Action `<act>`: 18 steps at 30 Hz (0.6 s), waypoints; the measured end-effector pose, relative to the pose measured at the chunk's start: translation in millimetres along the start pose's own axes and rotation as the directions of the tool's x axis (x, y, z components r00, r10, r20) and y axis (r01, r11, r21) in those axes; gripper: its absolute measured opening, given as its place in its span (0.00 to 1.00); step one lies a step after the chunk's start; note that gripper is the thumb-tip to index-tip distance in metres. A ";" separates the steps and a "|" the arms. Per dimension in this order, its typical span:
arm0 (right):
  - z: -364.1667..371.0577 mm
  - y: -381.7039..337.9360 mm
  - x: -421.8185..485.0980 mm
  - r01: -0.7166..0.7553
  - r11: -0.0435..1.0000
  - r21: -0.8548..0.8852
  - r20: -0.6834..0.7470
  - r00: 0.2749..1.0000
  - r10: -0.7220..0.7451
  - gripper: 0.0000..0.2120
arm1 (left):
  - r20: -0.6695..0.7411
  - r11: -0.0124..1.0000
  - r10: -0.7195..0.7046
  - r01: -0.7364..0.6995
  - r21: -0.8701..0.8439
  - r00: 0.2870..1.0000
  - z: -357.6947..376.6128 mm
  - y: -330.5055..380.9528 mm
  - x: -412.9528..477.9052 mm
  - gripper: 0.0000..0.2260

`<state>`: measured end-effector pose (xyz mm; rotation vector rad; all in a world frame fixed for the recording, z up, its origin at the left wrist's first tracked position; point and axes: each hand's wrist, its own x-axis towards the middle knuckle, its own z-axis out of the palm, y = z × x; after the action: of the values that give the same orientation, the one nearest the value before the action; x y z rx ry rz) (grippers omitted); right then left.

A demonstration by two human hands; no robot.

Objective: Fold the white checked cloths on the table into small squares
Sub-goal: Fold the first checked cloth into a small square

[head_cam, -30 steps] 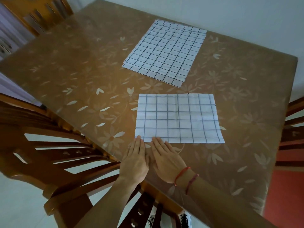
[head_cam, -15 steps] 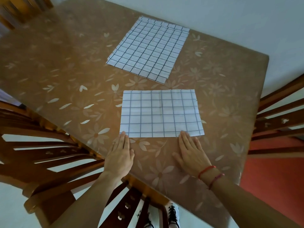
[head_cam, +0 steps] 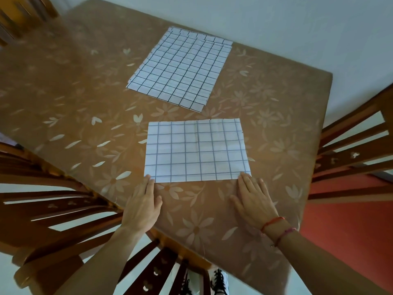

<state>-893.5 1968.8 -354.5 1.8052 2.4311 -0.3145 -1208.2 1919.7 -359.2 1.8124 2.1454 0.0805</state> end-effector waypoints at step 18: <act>-53.2 25.7 114.7 -0.411 0.497 0.765 0.151 0.863 0.482 0.05 | -0.052 0.950 0.311 -0.309 0.049 0.949 39.1 67.5 31.5 0.24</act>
<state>-900.3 2095.0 -328.3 2.7282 1.8138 -1.4514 -1137.3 1956.4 -385.8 2.1831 1.8925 0.1680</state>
